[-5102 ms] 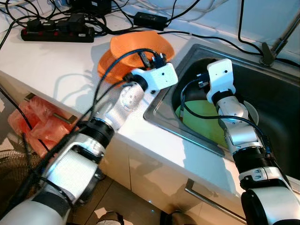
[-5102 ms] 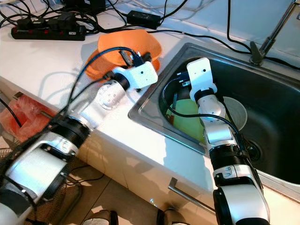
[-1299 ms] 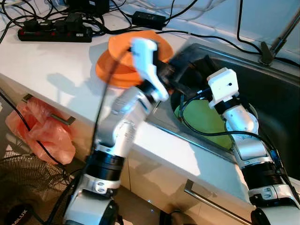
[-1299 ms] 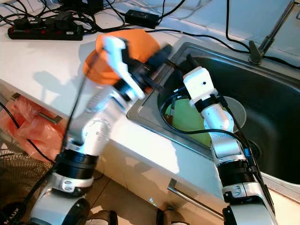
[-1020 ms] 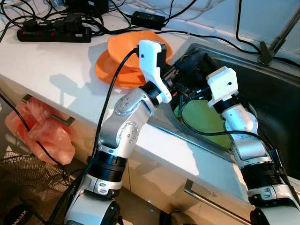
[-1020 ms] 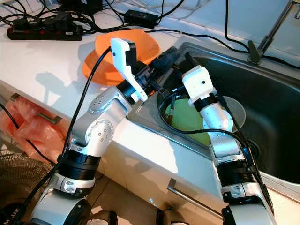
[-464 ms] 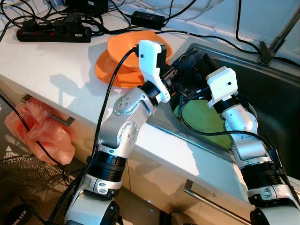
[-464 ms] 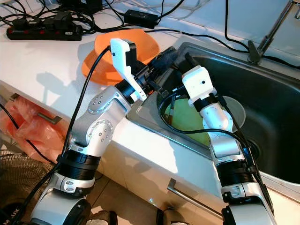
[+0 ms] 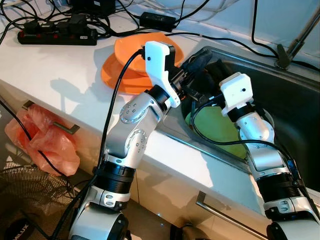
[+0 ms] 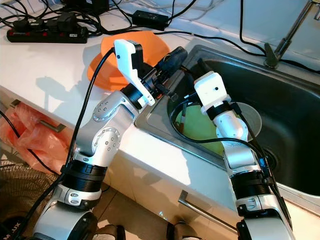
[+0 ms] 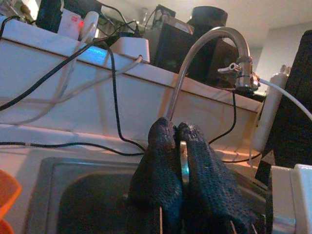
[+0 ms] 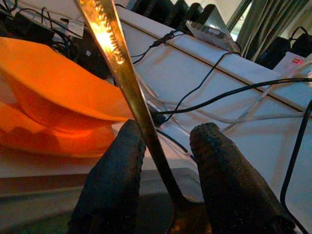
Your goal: Kitchen organization
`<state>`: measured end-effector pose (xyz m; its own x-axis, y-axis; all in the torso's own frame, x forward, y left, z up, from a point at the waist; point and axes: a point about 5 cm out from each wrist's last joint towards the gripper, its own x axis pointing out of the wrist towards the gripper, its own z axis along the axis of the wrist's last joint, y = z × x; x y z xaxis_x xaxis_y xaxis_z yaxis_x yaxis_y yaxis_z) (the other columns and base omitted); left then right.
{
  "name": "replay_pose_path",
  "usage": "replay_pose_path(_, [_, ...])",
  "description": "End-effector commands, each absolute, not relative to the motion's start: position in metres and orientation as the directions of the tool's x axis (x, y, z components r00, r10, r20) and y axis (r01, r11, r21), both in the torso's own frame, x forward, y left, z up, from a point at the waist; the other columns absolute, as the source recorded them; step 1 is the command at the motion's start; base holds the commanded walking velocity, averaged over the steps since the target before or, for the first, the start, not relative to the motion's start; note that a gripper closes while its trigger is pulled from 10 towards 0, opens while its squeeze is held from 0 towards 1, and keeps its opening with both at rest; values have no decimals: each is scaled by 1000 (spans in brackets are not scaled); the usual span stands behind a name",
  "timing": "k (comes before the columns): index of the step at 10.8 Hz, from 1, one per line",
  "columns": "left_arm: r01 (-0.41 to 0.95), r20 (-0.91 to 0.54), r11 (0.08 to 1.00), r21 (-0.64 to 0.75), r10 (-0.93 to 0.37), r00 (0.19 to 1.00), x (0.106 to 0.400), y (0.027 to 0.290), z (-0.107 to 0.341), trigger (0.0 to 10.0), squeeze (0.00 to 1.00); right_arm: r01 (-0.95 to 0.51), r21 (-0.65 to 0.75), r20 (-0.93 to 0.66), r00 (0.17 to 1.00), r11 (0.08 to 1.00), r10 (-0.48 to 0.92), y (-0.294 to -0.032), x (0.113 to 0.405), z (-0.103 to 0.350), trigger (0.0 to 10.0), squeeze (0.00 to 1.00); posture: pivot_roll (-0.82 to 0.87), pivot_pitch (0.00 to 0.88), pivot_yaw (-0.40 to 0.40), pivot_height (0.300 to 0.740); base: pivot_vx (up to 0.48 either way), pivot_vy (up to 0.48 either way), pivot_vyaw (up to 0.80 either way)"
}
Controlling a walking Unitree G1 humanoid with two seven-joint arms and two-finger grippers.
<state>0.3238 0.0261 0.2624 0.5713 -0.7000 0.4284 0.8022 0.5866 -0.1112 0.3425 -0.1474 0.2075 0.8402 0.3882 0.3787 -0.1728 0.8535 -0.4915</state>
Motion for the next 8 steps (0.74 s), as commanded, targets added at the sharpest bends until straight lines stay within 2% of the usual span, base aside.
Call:
replay_pose_path(1, [811, 450, 579, -88, -703, 551, 322, 22, 270, 10000, 0, -175, -493, 361, 850, 852, 383, -150, 343, 204, 10000, 0, 21, 132, -40, 740, 0, 0, 0])
replay_pose_path(2, [811, 452, 578, -92, -702, 551, 322, 22, 269, 10000, 0, -177, -496, 359, 849, 850, 387, -149, 343, 203, 6667, 0, 20, 129, -40, 740, 0, 0, 0])
replay_pose_path(3, [812, 453, 576, -92, -702, 550, 322, 21, 269, 10000, 0, -186, -505, 349, 849, 843, 397, -148, 343, 202, 0, 0, 20, 129, -39, 740, 0, 0, 0])
replay_pose_path(8, [796, 438, 600, -72, -698, 566, 324, 22, 267, 10000, 0, -188, -502, 355, 845, 844, 400, -146, 343, 204, 0, 0, 23, 128, -40, 740, 0, 0, 0])
